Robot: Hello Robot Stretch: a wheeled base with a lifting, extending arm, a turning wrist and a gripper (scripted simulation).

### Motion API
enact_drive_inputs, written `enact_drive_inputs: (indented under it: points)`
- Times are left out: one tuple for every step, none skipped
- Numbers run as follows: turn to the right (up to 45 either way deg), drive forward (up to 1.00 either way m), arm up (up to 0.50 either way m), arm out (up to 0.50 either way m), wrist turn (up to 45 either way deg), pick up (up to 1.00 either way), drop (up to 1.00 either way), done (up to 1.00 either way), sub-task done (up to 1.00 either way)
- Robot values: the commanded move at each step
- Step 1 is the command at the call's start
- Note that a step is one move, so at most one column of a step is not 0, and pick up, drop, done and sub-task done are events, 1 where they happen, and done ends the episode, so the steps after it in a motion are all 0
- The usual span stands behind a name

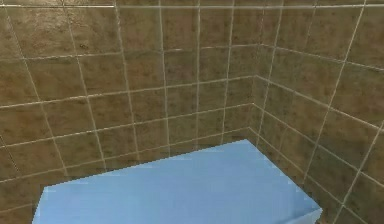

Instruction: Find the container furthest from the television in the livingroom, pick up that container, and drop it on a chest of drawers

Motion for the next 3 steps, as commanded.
enact_drive_inputs:
  points:
    - [-12.0, 0.0, 0.0, 0.0, 0.0, 0.0, 0.0, 0.0, 0.0]
    - [-6.0, 0.0, 0.0, 0.0, 0.0, 0.0, 0.0, 0.0, 0.0]
    - [0.0, 0.05, 0.0, 0.0, 0.0, 0.0, 0.0, 0.0, 0.0]
